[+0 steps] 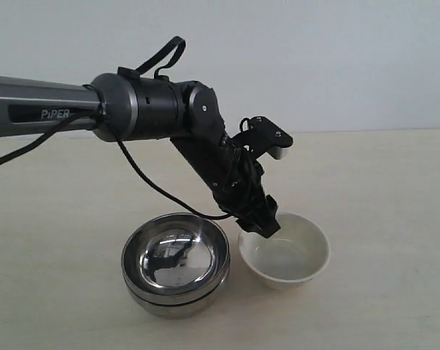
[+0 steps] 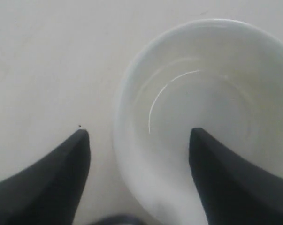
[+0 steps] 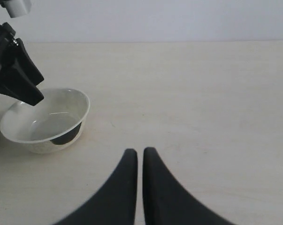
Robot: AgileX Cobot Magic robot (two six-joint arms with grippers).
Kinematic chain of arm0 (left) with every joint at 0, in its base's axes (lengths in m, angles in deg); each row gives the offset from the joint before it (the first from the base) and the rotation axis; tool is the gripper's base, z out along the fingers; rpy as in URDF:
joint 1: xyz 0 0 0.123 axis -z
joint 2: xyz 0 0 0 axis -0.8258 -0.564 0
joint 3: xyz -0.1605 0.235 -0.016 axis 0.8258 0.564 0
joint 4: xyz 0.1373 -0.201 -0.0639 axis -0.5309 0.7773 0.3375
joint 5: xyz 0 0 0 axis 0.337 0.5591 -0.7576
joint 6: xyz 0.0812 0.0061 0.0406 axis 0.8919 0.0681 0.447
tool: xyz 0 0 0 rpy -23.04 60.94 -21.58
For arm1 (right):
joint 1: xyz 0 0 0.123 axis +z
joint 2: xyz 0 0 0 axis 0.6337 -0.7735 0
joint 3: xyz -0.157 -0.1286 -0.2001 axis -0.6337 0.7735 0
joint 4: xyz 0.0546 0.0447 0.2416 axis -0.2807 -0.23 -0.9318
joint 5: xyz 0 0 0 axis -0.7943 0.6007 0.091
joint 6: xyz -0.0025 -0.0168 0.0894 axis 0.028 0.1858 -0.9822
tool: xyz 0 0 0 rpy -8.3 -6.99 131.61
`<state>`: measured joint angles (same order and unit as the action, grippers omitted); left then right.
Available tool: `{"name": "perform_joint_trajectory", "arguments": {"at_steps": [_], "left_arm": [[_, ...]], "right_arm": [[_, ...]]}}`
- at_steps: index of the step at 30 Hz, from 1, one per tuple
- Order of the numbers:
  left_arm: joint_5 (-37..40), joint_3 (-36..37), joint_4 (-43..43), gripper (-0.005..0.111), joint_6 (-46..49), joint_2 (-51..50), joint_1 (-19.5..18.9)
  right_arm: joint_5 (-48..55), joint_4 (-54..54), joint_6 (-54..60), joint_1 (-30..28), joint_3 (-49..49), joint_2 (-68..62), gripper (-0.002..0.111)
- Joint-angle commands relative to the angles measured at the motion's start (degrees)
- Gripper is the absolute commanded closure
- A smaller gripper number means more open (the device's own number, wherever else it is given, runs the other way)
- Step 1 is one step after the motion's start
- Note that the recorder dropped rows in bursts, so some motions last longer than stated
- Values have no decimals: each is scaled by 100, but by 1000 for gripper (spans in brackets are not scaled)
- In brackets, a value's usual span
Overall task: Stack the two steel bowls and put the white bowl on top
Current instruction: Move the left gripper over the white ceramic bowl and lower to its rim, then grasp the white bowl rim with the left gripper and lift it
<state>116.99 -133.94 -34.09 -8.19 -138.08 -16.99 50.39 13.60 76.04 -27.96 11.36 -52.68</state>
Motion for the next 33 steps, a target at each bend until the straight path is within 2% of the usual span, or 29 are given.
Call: {"name": "perform_joint_trajectory", "arguments": {"at_steps": [1, 6, 8, 11, 19, 23, 25, 30, 33], "left_arm": [[-177, -17, -111, 50, -218, -158, 23], [-211, -17, -88, 52, -228, -280, 23], [-196, -17, -88, 58, -337, -329, 23], [-185, -17, -88, 75, -447, -459, 23], [-221, -17, -25, 103, -447, -525, 23], [-121, -106, 109, 103, -447, -525, 23], [-36, -254, 109, 103, -773, -525, 23], [586, -695, 88, 103, -1054, -525, 23], [705, -779, 76, 103, -1305, -448, 23]], "right_arm": [[-69, 15, 8, -52, -2, 29, 108], [-69, 15, 8, -52, -2, 29, 108], [-69, 15, 8, -52, -2, 29, 108], [-69, 15, 8, -52, -2, 29, 108], [-69, 15, 8, -52, -2, 29, 108], [-69, 15, 8, -52, -2, 29, 108], [-56, 15, 8, -52, -2, 29, 108], [-56, 15, 8, -52, -2, 29, 108], [-56, 15, 8, -52, -2, 29, 108]]}}
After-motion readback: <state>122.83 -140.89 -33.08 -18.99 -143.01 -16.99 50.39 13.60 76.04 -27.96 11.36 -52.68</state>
